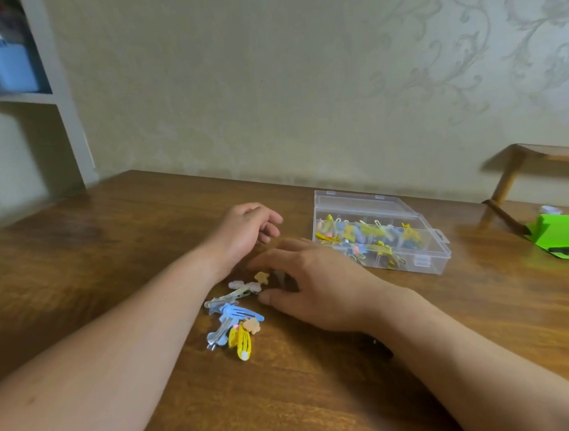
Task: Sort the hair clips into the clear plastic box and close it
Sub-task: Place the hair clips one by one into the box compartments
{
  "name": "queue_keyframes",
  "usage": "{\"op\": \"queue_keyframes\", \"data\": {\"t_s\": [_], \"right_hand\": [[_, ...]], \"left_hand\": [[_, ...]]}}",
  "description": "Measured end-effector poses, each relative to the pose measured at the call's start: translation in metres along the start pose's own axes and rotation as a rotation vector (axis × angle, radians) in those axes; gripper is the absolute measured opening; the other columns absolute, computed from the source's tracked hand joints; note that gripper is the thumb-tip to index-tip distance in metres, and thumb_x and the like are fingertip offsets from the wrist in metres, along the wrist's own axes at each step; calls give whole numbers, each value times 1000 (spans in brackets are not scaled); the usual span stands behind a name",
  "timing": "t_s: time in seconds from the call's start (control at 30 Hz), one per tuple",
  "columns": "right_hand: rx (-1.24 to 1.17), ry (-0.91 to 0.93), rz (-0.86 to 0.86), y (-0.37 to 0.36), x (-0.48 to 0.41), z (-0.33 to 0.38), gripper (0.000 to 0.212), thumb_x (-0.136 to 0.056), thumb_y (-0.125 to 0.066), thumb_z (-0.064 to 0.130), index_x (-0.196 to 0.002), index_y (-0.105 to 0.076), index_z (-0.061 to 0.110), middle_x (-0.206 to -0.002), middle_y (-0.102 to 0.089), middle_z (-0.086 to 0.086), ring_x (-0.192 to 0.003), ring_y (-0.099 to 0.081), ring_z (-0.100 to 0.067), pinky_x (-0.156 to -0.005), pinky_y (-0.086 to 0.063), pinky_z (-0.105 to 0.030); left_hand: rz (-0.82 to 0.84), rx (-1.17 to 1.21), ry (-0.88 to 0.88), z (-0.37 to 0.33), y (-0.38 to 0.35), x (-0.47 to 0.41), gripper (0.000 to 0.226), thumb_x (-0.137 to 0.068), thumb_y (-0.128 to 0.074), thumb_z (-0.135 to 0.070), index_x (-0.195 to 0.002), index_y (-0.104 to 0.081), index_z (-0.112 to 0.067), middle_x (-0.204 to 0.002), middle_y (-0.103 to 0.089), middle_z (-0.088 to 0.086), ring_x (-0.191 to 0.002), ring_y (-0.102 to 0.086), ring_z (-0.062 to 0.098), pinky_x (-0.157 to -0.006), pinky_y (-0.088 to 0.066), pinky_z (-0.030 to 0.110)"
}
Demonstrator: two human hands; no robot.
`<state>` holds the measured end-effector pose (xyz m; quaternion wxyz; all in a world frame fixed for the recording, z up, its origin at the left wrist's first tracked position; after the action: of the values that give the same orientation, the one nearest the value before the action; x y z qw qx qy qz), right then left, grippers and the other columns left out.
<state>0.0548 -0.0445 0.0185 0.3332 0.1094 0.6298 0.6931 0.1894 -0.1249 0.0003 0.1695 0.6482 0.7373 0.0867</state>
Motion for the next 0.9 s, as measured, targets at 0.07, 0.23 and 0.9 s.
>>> {"op": "queue_keyframes", "data": {"t_s": [0.07, 0.23, 0.9], "right_hand": [[27, 52, -12, -6, -4, 9, 37, -101, -63, 48, -137, -66, 38, -129, -63, 11, -117, -54, -11, -94, -52, -33], [17, 36, -12, -3, 2, -1, 21, -103, -60, 35, -120, -72, 33, -116, -60, 11, -105, -54, -7, -87, -52, -30], [-231, -687, -415, 118, 81, -152, 11, -99, -64, 22, -97, -75, 24, -80, -79, 6, -76, -74, -13, -77, -65, -47]], "left_hand": [[1, 4, -5, 1, 0, -2, 35, -108, -45, -18, -106, -80, -14, -94, -77, 7, -83, -64, 16, -75, -48, 29], [8, -9, -19, 1, 0, -1, 35, -110, -44, -18, -107, -79, -13, -95, -77, 8, -83, -65, 17, -79, -50, 30], [46, -88, -72, 1, -3, 1, 36, -112, -43, -15, -112, -79, -21, -103, -77, 6, -100, -70, 24, -86, -51, 33]]}}
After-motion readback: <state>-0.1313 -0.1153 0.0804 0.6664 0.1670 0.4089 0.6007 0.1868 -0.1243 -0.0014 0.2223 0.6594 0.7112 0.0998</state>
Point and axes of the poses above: each hand's wrist, its own x-axis away from the middle knuckle, its own y-axis out of the back of the hand, z = x × y, the point moved 8 cm from there along -x, towards the middle knuckle
